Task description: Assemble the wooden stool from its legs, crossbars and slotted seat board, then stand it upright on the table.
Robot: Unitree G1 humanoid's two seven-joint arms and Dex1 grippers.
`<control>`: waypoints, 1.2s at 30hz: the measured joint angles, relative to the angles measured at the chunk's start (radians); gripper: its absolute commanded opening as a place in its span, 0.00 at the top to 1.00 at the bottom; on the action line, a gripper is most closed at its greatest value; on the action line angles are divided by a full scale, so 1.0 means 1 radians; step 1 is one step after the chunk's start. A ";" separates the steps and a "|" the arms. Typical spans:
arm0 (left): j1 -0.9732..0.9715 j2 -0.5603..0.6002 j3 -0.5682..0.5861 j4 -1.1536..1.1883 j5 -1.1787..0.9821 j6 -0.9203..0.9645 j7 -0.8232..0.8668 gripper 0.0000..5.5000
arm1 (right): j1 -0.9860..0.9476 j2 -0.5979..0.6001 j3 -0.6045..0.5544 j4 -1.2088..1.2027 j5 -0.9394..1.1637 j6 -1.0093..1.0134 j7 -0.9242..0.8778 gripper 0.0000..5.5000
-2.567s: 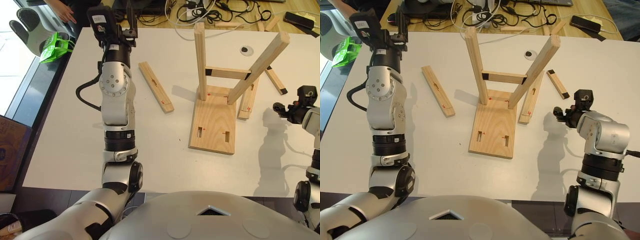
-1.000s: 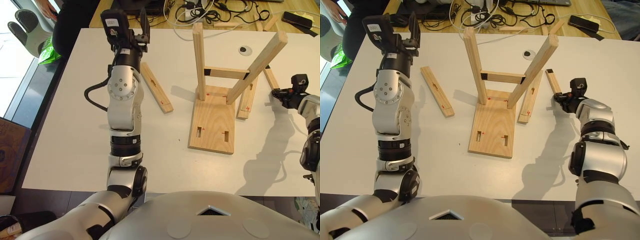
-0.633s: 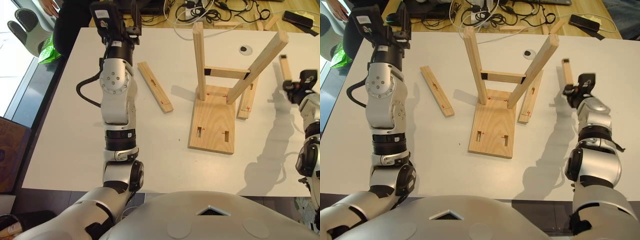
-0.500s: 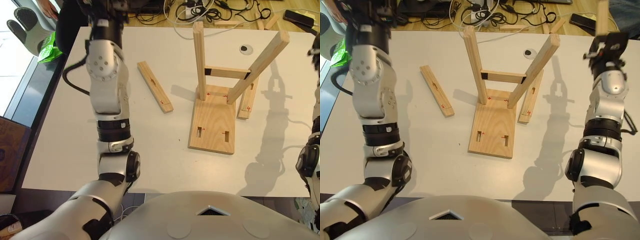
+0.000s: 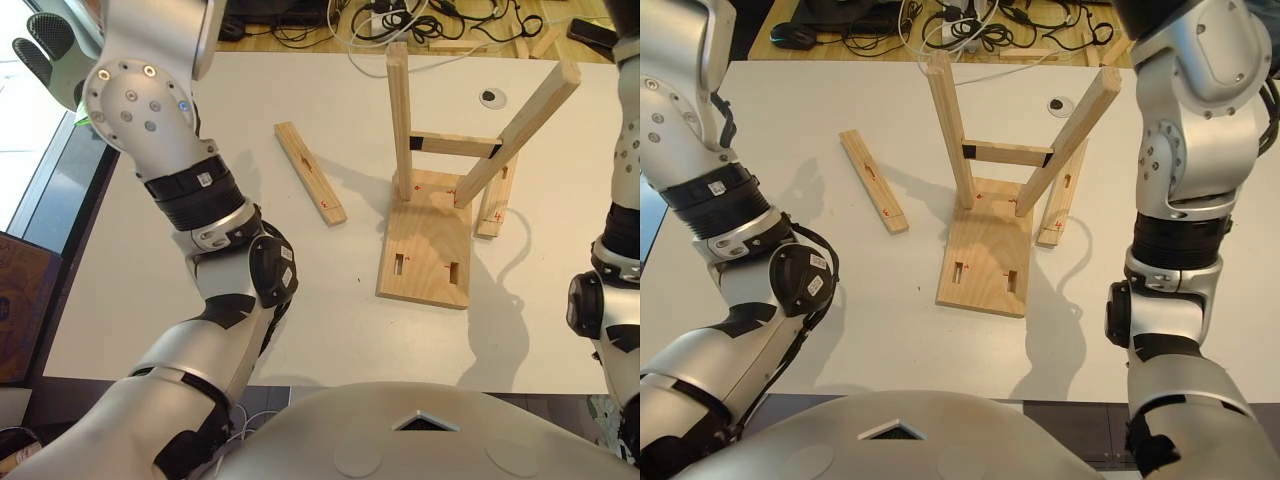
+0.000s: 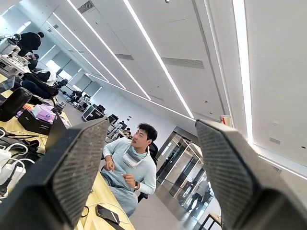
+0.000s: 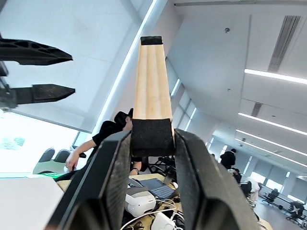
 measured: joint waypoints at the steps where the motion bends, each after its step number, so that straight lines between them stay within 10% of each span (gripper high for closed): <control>1: 0.001 0.000 -0.002 -0.005 -0.013 0.005 0.002 0.39 | 0.000 0.014 0.003 -0.013 0.020 0.024 0.008 0.77; 15: 0.033 0.020 -0.110 -0.096 -0.087 0.005 -0.018 0.39 | 0.039 0.070 0.054 -0.134 0.141 0.225 0.070 0.77; 36: 0.100 -0.004 -0.171 -0.113 -0.143 0.005 0.055 0.92 | 0.053 0.043 0.091 -0.088 -0.012 0.142 0.174 0.77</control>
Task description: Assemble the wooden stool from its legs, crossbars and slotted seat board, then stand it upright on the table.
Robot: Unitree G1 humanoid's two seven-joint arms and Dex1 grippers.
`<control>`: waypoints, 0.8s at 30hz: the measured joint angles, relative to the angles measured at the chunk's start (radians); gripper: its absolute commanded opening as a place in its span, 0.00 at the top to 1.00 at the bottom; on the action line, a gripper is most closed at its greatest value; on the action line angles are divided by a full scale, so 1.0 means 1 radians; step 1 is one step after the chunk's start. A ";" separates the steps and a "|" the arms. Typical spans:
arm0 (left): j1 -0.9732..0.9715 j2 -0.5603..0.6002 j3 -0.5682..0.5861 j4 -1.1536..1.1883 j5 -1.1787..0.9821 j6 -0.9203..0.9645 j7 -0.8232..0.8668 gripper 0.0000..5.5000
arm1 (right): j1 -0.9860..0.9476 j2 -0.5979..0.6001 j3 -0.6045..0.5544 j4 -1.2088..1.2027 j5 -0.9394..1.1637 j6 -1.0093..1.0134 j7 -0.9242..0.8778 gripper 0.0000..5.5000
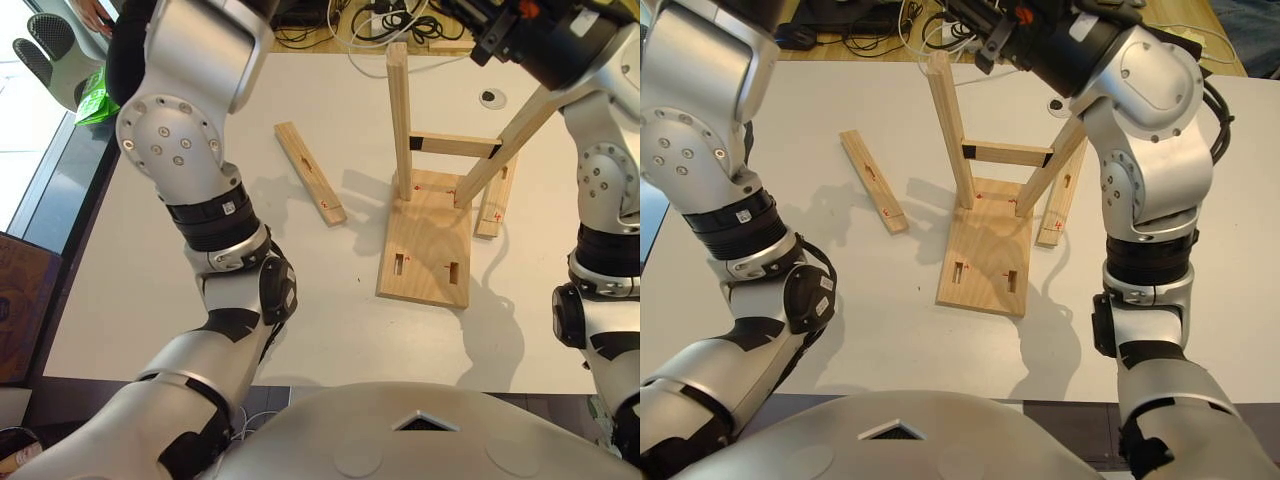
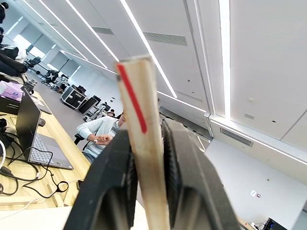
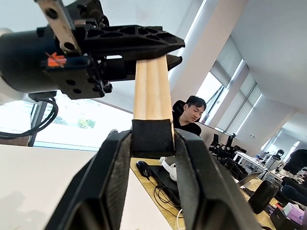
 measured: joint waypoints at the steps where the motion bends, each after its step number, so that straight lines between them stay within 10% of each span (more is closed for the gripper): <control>1: 0.000 0.000 -0.004 0.000 0.000 0.000 0.001 0.92 | 0.001 -0.007 -0.001 0.001 -0.004 -0.004 0.006 0.77; 6: 0.003 0.000 -0.012 0.001 -0.001 0.000 0.002 0.92 | 0.002 -0.025 -0.002 0.004 -0.015 -0.014 0.017 0.77; 17: -0.009 0.057 0.023 0.011 0.097 -0.073 0.076 0.92 | 0.053 -0.141 -0.045 0.053 -0.112 -0.053 0.038 0.39; 24: 0.123 0.046 0.036 -0.011 0.193 -0.063 0.233 0.92 | -0.033 -0.140 -0.307 0.184 -0.141 -0.138 -0.238 0.34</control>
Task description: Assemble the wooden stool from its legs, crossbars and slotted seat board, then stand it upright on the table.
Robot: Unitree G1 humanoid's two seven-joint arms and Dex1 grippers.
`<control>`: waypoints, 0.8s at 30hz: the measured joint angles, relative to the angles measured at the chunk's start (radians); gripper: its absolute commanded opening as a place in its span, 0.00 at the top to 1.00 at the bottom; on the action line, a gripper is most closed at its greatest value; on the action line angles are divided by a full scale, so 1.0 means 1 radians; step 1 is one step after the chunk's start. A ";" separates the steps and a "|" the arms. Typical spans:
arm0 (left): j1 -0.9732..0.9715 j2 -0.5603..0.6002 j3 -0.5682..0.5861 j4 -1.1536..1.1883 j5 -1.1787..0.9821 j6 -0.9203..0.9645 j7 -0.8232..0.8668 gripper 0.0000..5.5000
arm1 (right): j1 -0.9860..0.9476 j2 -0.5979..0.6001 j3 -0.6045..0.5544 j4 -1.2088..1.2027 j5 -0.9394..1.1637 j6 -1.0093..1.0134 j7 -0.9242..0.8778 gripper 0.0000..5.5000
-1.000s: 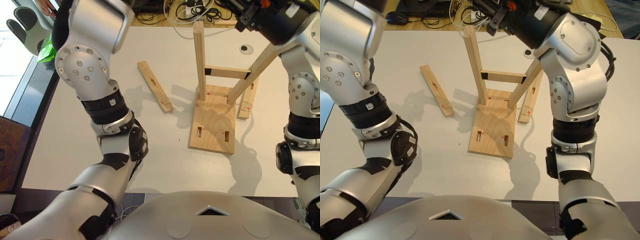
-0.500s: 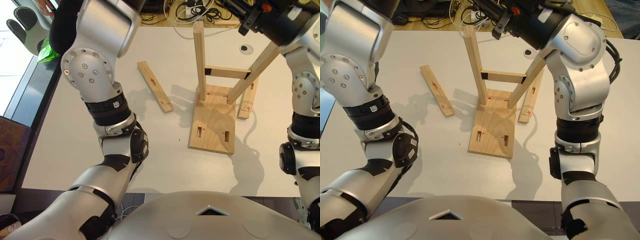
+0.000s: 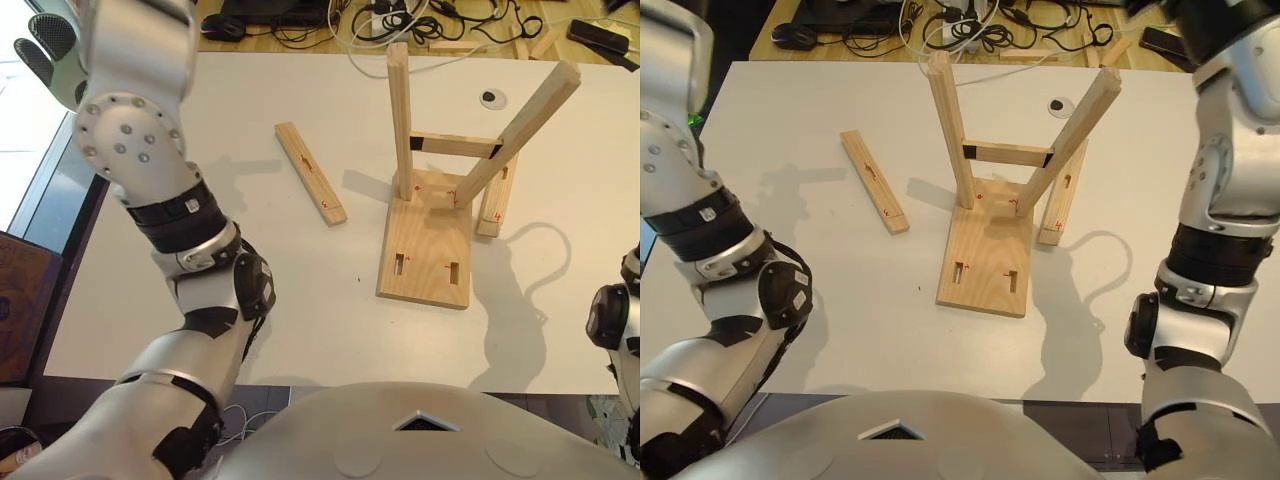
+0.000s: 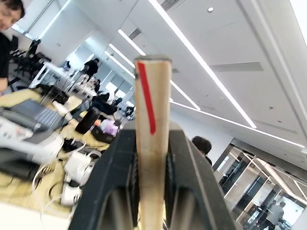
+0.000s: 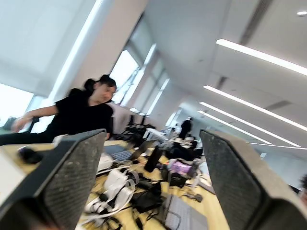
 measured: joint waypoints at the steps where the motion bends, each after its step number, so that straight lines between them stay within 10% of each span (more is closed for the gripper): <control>1: 0.051 -0.029 -0.018 -0.003 -0.002 0.017 0.013 0.92 | -0.030 0.003 -0.028 0.020 -0.004 -0.027 -0.048 0.34; 6: 0.215 -0.070 -0.141 0.010 0.097 0.052 0.001 0.92 | -0.097 0.009 -0.166 0.120 0.010 -0.067 -0.219 0.34; 24: 0.323 0.005 -0.305 0.244 0.495 0.087 -0.145 0.92 | -0.069 0.076 -0.125 0.084 0.058 -0.055 -0.235 0.34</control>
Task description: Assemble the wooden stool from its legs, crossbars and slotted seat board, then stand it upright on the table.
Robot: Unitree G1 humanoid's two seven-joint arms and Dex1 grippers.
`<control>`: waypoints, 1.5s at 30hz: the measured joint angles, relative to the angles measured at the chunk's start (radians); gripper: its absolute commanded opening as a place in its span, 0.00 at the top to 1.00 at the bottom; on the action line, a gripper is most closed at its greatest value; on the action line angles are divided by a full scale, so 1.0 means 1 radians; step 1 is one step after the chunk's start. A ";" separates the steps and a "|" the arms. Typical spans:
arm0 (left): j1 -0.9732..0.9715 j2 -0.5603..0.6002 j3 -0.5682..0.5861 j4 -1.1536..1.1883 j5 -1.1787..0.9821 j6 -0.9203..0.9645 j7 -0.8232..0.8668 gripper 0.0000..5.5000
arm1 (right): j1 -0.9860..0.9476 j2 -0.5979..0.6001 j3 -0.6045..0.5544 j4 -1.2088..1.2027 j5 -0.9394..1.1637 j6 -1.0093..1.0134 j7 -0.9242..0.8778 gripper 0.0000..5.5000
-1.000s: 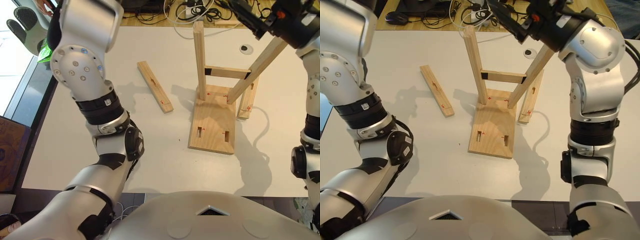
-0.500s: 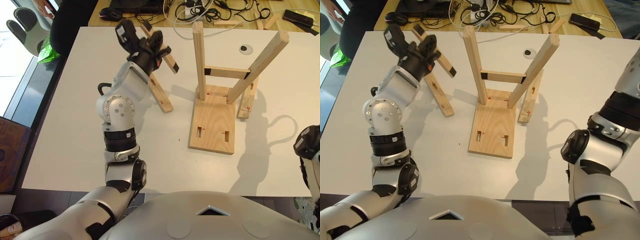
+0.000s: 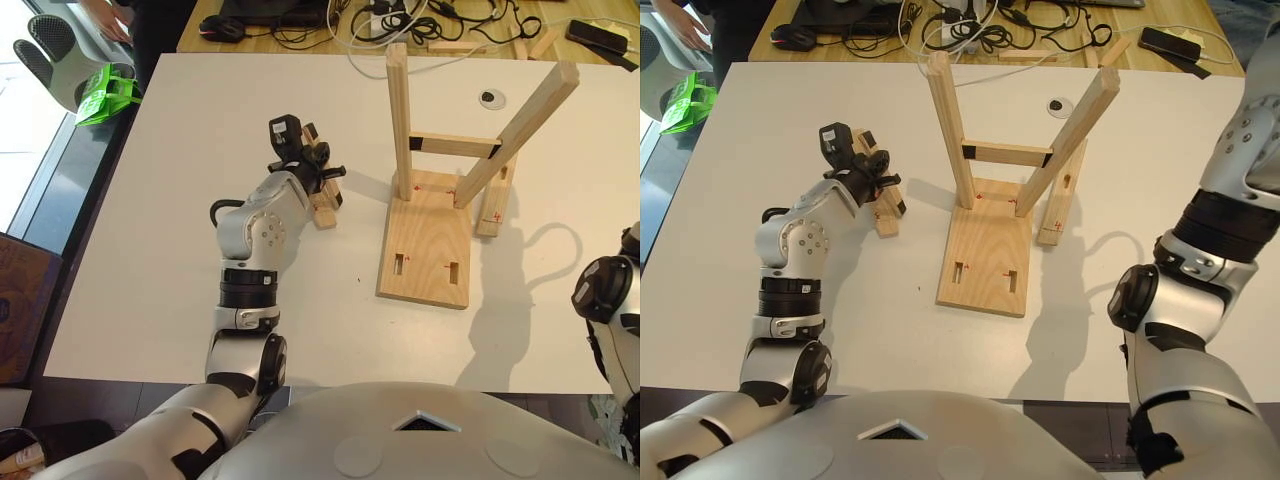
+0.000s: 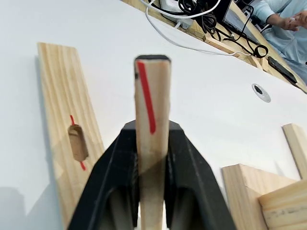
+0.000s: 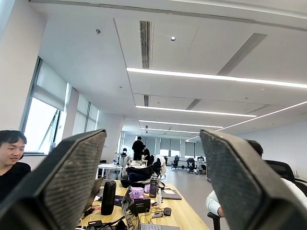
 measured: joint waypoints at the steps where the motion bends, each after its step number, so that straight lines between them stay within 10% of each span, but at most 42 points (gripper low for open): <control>1: 0.003 0.014 -0.011 -0.010 0.024 -0.001 -0.002 0.92 | 0.000 0.001 0.000 -0.002 0.004 0.002 0.000 0.34; 10: 0.020 0.041 -0.001 -0.073 0.145 -0.047 -0.040 0.92 | 0.020 0.002 0.003 -0.025 0.024 0.025 0.003 0.34; 23: -0.352 0.038 0.208 -0.292 -0.083 -0.232 -0.170 0.93 | 0.216 -0.184 0.367 -0.481 0.408 0.601 0.533 0.77; 30: -0.345 0.011 0.180 -0.344 -0.194 -0.159 -0.197 0.93 | 0.097 -0.086 0.546 -0.300 0.281 0.508 0.615 0.98; 45: -0.315 -0.002 0.137 -0.399 -0.257 -0.094 -0.189 0.93 | -0.092 0.124 0.595 0.029 0.085 0.291 0.630 1.00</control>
